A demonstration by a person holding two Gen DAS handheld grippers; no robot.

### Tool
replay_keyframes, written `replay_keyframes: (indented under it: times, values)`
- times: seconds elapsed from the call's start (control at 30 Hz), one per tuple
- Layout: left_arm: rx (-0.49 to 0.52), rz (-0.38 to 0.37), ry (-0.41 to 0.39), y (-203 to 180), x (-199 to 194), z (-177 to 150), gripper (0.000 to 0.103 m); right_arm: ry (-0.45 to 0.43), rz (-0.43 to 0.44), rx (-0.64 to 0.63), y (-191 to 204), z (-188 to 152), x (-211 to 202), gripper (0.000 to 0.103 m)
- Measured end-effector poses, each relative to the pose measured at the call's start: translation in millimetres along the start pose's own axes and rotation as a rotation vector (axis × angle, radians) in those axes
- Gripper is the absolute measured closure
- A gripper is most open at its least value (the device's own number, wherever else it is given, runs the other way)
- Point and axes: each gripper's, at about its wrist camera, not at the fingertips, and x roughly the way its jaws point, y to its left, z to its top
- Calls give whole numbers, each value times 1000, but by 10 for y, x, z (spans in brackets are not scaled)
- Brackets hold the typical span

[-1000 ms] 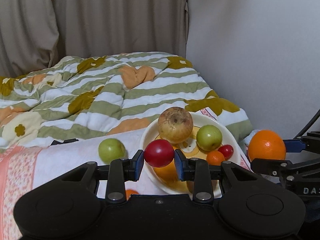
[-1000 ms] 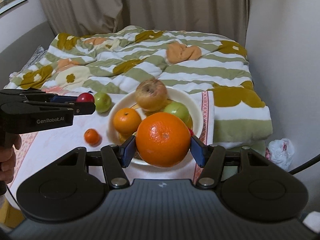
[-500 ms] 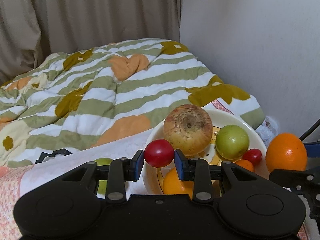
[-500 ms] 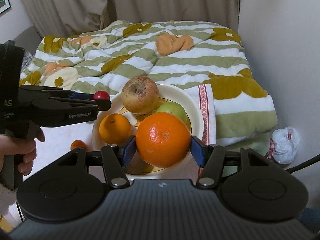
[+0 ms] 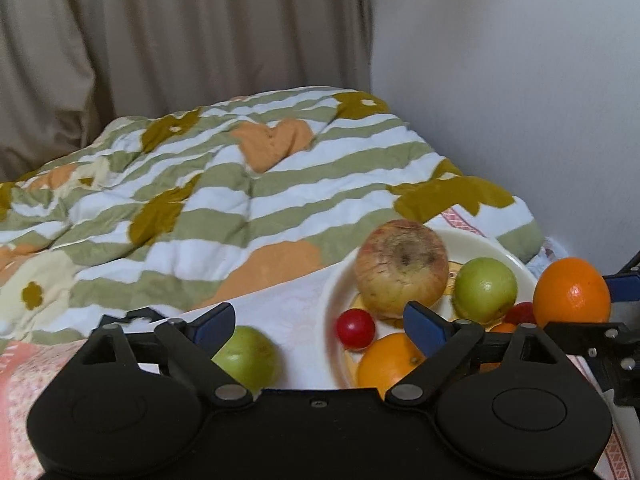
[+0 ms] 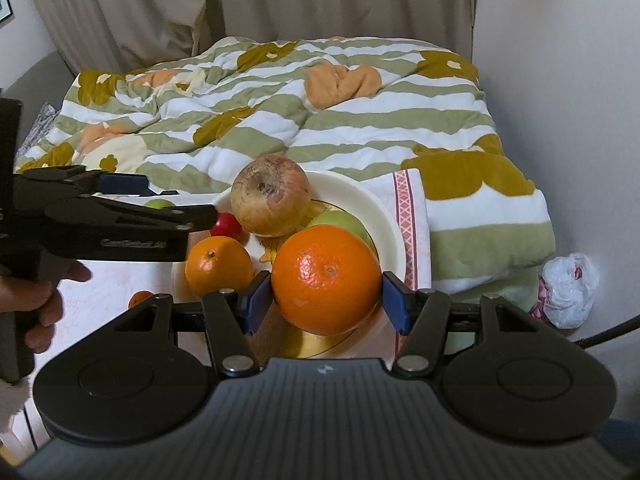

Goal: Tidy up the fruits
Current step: 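Carry the cherry tomato and large orange into the cream bowl and open both tools, then move both tools back toward the green apple and tangerine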

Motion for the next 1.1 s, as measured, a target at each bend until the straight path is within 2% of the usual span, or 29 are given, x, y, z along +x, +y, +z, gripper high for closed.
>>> replay_keyframes:
  times: [0.13, 0.4, 0.7, 0.73, 0.8, 0.83, 1.1]
  values:
    - [-37, 17, -17, 109, -138, -25, 2, 3, 14, -24, 63, 38, 87, 29]
    - [-80, 56, -10, 224, -309, -175, 2, -9, 56, -70, 248, 97, 324, 29]
    - [-138, 68, 13, 323, -441, -395, 2, -6, 59, -105, 329, 79, 449, 28]
    - [-146, 72, 12, 332, -467, -417, 2, -18, 63, -103, 331, 78, 432, 25]
    - [-163, 80, 9, 344, -519, -452, 2, -56, 77, -104, 340, 81, 350, 11]
    - [-173, 79, 7, 352, -547, -472, 2, -72, 71, -106, 351, 85, 317, 0]
    - [-186, 102, -17, 301, -800, -590, 2, -105, 65, -121, 366, 4, 39, 0]
